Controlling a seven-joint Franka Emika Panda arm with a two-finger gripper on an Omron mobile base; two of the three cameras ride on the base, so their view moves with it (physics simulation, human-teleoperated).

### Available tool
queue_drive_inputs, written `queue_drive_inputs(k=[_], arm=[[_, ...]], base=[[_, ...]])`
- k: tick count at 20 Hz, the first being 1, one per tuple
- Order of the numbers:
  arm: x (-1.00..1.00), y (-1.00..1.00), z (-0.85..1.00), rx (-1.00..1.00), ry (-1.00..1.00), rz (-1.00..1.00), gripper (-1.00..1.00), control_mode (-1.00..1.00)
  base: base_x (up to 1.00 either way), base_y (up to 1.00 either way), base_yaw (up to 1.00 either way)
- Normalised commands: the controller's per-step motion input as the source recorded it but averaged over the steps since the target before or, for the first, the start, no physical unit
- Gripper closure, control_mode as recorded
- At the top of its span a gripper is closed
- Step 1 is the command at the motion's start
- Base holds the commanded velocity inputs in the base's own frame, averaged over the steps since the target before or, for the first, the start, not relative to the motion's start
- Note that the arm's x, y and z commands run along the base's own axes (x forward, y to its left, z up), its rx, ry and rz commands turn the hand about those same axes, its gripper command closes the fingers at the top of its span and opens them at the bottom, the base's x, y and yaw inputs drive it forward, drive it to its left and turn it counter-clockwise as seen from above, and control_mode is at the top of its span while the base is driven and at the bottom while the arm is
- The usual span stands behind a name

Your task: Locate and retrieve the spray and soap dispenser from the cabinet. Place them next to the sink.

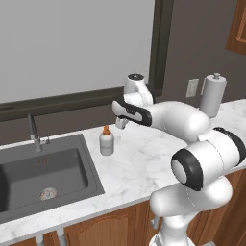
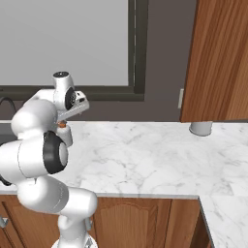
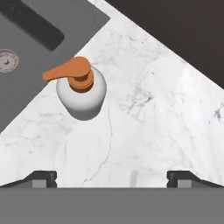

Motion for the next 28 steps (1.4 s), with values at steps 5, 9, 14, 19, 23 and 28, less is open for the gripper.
queue_drive_inputs(k=[5, 9, 14, 19, 23, 28], arm=[[0.0, -0.05, 0.0, 0.01, 0.0, -0.46, -1.0, -1.0], [0.0, -0.09, 0.04, 0.07, 0.0, -0.44, -1.0, -1.0], [-0.07, -0.17, 0.01, 0.06, 0.01, -0.21, -1.0, -1.0], [-0.22, -0.19, 0.03, 0.03, -0.01, -0.11, -1.0, -1.0], [-0.53, -0.18, 0.27, 0.04, -0.03, -0.23, -1.0, -1.0], [-0.59, -0.06, 0.52, 0.02, -0.03, -0.21, -1.0, -1.0]], base=[[0.0, 0.0, 0.0], [0.0, 0.0, 0.0], [0.0, 0.0, 0.0], [0.0, 0.0, 0.0], [0.0, 0.0, 0.0], [0.0, 0.0, 0.0]])
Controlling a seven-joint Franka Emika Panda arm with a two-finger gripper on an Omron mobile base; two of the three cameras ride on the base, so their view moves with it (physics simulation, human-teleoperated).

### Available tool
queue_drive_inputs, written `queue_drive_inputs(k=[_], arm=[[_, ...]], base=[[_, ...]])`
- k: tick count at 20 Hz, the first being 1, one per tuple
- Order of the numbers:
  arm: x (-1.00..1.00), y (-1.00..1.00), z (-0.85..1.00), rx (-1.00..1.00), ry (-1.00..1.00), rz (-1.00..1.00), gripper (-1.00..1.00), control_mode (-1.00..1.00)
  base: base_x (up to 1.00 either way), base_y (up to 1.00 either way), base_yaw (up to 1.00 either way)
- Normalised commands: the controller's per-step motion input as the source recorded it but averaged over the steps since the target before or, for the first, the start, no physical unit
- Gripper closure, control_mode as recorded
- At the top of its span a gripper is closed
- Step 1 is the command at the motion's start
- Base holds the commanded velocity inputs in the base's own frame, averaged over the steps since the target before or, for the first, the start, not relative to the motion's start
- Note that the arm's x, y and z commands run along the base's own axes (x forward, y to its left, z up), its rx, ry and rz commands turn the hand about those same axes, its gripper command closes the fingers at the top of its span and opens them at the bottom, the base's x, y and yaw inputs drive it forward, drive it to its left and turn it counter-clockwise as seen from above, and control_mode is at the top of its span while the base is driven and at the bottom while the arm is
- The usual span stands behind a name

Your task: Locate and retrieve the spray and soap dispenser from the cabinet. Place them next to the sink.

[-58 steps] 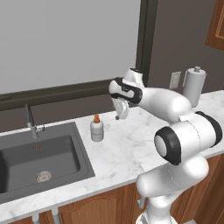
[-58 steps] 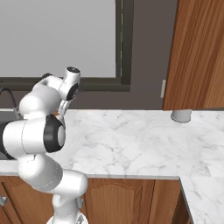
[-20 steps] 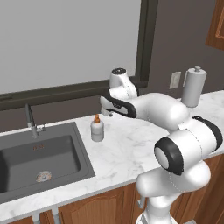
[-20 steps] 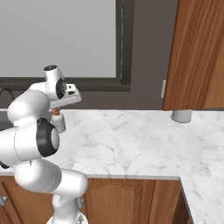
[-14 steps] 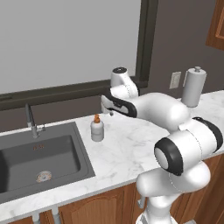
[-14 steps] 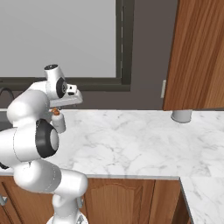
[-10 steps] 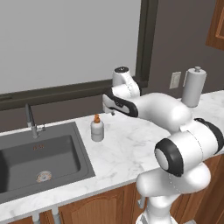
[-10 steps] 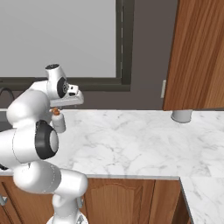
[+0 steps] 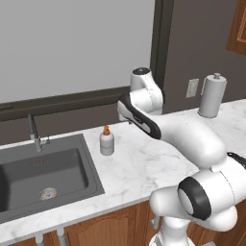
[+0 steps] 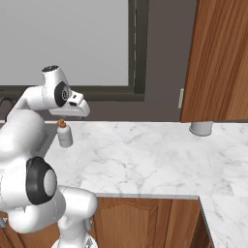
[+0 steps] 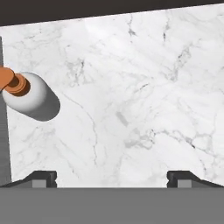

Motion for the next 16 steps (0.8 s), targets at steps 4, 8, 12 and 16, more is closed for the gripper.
queue_drive_inputs(k=[4, 8, 12, 16], arm=[[-0.7, 0.0, 0.49, 0.01, -0.03, -0.13, -1.0, -1.0], [-0.71, -0.15, 0.41, 0.05, -0.05, -0.09, -1.0, -1.0], [-0.7, -0.29, 0.35, 0.04, -0.16, -0.02, -1.0, -1.0], [-0.65, -0.25, 0.41, 0.0, -0.15, 0.01, -1.0, -1.0]], base=[[0.0, 0.0, 0.0], [0.0, 0.0, 0.0], [0.0, 0.0, 0.0], [0.0, 0.0, 0.0]])
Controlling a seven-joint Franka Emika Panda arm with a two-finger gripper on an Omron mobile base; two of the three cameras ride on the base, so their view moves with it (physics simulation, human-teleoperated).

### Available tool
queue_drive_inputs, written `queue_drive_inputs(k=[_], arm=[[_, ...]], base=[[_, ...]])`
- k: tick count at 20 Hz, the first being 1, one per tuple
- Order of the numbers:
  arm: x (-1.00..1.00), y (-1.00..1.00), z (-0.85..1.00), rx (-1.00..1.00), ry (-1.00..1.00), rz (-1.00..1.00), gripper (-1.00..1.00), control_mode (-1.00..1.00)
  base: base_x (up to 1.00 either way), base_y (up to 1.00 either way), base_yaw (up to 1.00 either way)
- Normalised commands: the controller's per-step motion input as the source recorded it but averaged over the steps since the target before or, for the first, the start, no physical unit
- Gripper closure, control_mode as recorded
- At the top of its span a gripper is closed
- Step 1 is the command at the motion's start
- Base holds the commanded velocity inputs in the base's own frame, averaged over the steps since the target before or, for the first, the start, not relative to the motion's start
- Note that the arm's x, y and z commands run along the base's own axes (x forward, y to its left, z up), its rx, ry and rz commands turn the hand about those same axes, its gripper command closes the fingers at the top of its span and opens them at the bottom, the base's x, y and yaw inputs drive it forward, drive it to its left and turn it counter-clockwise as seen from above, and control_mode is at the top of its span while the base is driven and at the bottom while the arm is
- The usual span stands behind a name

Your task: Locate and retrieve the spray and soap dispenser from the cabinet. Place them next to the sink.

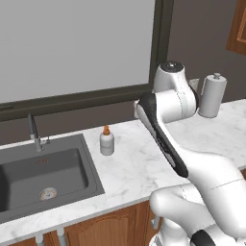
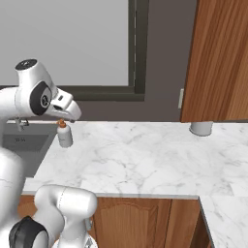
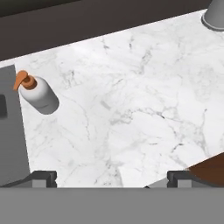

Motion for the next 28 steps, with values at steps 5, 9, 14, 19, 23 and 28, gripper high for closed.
queue_drive_inputs(k=[5, 9, 14, 19, 23, 28], arm=[[-0.57, -0.13, 0.5, 0.0, -0.09, 0.02, -1.0, -1.0], [-0.57, -0.02, 0.45, 0.0, -0.02, 0.08, -1.0, -1.0], [-0.57, -0.01, 0.18, 0.0, 0.01, 0.06, -1.0, -1.0], [-0.1, 0.0, 0.0, 0.0, 0.0, 0.01, -1.0, -1.0], [0.0, 0.0, 0.0, 0.0, 0.0, 0.0, -1.0, -1.0], [0.0, 0.0, 0.0, 0.0, 0.0, 0.0, -1.0, 1.0]], base=[[0.0, 0.0, 0.0], [0.0, 0.0, 0.0], [0.0, 0.0, 0.0], [0.0, 0.0, 0.0], [0.0, 0.0, 0.0], [0.0, 0.0, 0.0]])
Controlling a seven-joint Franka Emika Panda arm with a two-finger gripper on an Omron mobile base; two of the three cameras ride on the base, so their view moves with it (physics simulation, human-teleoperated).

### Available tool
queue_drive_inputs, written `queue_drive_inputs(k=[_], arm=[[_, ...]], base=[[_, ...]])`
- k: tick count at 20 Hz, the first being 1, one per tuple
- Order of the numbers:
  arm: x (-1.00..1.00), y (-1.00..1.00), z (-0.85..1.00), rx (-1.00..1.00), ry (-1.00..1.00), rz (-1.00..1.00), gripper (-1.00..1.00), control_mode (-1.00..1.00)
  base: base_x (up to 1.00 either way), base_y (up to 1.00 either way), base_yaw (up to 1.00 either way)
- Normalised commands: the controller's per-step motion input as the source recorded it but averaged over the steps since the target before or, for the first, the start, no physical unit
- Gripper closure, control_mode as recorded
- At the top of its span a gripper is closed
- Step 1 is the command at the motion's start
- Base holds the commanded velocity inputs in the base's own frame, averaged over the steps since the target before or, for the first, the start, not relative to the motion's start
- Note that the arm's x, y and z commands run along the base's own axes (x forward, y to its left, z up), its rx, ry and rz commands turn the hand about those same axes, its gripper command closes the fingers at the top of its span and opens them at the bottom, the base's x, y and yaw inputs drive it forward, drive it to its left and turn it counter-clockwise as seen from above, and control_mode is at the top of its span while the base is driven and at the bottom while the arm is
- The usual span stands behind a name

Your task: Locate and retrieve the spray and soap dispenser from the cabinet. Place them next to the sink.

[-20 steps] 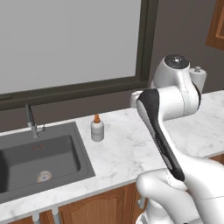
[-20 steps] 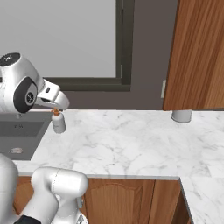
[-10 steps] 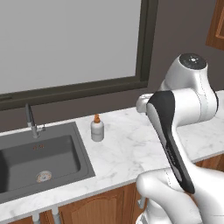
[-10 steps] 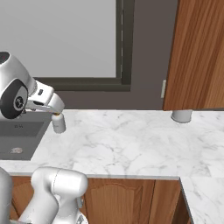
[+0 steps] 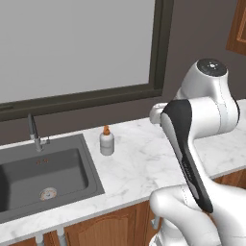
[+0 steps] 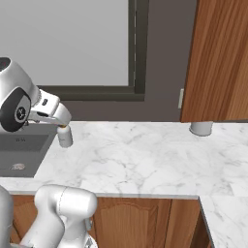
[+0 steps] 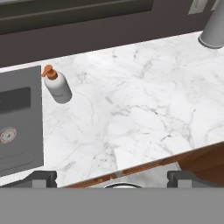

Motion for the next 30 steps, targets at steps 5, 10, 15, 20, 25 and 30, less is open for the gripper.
queue_drive_inputs(k=[5, 10, 15, 20, 25, 30], arm=[[0.0, 0.0, 0.0, 0.0, 0.0, 0.0, -1.0, 1.0], [0.0, 0.0, 0.0, 0.0, 0.0, 0.0, -1.0, 1.0], [0.0, 0.0, 0.0, 0.0, 0.0, 0.0, -1.0, 1.0], [0.0, 0.0, 0.0, 0.0, 0.0, 0.0, -1.0, 1.0], [0.0, 0.0, 0.0, 0.0, 0.0, 0.0, -1.0, 1.0], [0.0, 0.0, 0.0, 0.0, 0.0, 0.0, -1.0, 1.0]], base=[[-0.23, 0.0, -0.23], [-0.32, 0.02, -0.41], [-0.2, 0.04, -0.42], [-0.05, 0.0, -0.48], [-0.03, 0.0, -0.48], [-0.03, 0.0, -0.48]])
